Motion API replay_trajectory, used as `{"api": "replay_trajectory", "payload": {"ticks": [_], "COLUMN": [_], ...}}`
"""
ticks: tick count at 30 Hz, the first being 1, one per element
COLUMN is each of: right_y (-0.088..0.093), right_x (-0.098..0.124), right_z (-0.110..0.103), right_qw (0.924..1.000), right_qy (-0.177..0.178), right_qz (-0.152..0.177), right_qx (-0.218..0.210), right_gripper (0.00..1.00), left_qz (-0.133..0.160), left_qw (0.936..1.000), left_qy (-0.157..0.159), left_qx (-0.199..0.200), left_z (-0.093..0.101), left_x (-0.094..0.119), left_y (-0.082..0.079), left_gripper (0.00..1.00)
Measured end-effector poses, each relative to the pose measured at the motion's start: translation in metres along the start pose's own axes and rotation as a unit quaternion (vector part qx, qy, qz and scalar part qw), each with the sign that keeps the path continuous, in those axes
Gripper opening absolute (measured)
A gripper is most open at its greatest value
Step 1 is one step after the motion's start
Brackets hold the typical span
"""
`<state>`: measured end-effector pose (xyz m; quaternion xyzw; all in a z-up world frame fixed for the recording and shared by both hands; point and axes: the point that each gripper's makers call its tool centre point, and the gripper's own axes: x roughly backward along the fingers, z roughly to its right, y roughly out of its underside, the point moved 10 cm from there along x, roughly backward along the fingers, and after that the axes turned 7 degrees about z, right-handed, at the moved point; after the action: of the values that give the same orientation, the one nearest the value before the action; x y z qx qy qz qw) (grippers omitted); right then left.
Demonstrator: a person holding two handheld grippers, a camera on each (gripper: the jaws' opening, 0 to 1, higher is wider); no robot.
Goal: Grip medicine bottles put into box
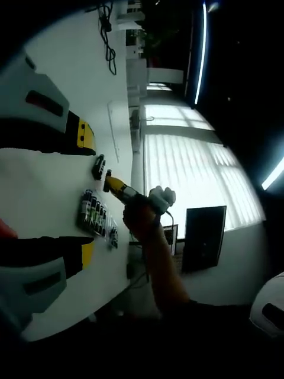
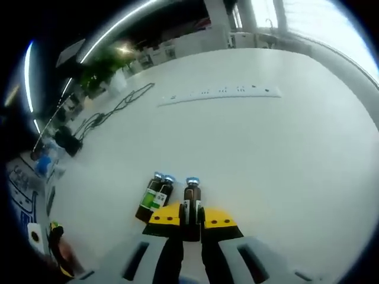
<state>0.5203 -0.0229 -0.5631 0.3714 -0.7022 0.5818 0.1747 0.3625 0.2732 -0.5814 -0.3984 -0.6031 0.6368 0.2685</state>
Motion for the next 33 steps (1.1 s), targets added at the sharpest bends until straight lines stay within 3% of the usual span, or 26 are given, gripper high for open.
{"api": "replay_trajectory", "payload": {"ticks": [5, 7, 15, 20, 26, 33], "right_y": [0.005, 0.008, 0.032, 0.045, 0.062, 0.081], "right_x": [0.021, 0.031, 0.068, 0.087, 0.109, 0.123], "right_z": [0.002, 0.003, 0.008, 0.012, 0.017, 0.032], "right_qw": [0.9996, 0.9984, 0.9926, 0.9909, 0.9855, 0.9833], "right_qy": [0.009, 0.02, 0.054, 0.063, 0.097, 0.126], "right_qz": [0.027, 0.052, 0.109, 0.119, 0.139, 0.131], "right_qx": [0.001, 0.001, -0.005, -0.008, 0.011, 0.006], "right_gripper": [0.07, 0.07, 0.07, 0.07, 0.07, 0.07], "left_qz": [-0.001, -0.001, 0.003, 0.002, -0.001, -0.004], "left_qw": [1.0, 1.0, 0.9999, 0.9999, 0.9999, 0.9999], "left_qy": [0.0, 0.001, 0.003, 0.004, 0.004, 0.007], "left_qx": [0.0, 0.001, 0.015, 0.013, 0.012, 0.012], "left_z": [0.0, 0.0, -0.002, -0.002, -0.002, -0.002], "left_x": [0.0, 0.0, 0.0, 0.0, -0.001, -0.002], "left_y": [0.001, 0.001, 0.0, 0.0, 0.001, 0.002], "left_gripper": [0.48, 0.48, 0.48, 0.48, 0.48, 0.48]}}
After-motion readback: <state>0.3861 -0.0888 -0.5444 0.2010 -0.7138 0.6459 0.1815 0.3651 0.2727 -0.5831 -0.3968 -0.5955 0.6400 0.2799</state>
